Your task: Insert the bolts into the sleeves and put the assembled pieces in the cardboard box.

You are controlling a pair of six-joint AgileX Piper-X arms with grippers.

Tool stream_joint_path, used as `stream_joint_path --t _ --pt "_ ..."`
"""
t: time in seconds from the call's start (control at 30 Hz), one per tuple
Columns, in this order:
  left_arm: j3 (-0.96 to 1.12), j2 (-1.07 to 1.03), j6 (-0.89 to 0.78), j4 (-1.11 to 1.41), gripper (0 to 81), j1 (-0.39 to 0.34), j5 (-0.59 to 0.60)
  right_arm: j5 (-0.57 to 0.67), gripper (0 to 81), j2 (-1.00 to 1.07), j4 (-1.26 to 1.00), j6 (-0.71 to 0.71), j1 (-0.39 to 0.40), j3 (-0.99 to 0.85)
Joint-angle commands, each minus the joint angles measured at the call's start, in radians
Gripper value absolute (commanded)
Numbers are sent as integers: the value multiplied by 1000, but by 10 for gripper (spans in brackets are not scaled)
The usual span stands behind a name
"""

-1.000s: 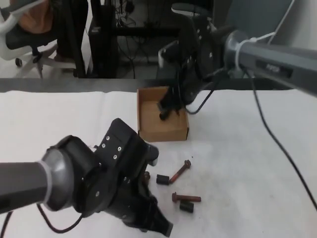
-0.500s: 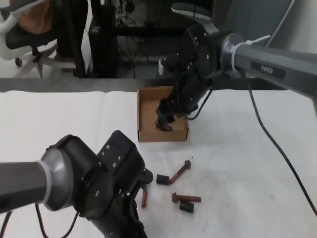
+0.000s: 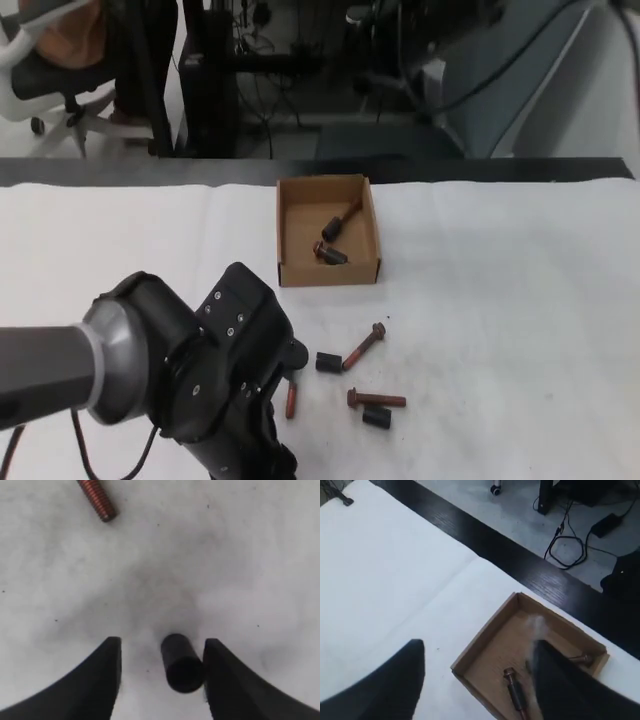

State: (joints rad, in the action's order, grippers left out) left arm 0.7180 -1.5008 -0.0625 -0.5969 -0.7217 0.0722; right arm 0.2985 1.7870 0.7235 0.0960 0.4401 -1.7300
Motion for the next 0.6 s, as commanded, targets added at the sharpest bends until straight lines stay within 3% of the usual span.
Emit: stream_joint_path --t 0.0,0.4,0.57 --pt "9 13 -40 18 482 2 -19 14 575 -48 -3 13 -2 -7" --pt "9 -63 -90 133 472 4 -47 40 575 -71 12 18 -2 -4" --pt "13 -45 -28 32 472 2 93 40 575 -71 29 31 -2 -1"
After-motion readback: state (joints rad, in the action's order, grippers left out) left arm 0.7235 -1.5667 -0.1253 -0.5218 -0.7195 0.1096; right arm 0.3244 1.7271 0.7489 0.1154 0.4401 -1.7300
